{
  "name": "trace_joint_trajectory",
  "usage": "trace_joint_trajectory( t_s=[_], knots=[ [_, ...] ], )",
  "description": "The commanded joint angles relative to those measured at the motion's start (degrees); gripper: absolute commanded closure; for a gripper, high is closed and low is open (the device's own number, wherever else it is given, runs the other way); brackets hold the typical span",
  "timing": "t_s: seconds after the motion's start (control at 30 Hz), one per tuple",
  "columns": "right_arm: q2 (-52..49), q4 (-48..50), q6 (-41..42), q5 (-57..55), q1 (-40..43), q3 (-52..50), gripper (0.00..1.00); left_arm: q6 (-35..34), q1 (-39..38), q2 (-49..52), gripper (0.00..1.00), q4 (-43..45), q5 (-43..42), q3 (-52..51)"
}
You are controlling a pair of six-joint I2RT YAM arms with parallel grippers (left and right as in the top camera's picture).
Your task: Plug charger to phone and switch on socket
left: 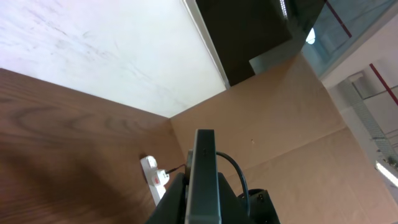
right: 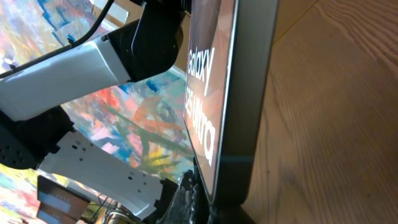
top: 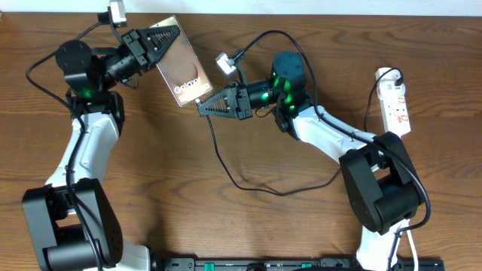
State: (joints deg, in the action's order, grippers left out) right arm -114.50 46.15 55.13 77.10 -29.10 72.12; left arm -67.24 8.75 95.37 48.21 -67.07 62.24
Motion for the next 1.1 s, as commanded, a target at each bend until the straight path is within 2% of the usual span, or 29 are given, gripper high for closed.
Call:
trace_joint_trajectory(
  t_s=[0.0, 0.6, 1.07],
  knots=[
    [-0.26, 0.59, 1.25, -8.9, 0.63, 0.42, 0.99, 0.11, -0.74, -1.07, 0.93, 0.33, -4.26, 1.25],
    [-0.26, 0.57, 2.1, -9.92, 0.57, 0.42, 0.99, 0.13, -0.68, -1.07, 0.93, 0.35, -0.94, 1.25],
    [-0.26, 0.57, 2.73, -10.56, 1.75, 0.42, 0.99, 0.11, 0.55, -1.07, 0.92, 0.35, -1.95, 1.25]
  ],
)
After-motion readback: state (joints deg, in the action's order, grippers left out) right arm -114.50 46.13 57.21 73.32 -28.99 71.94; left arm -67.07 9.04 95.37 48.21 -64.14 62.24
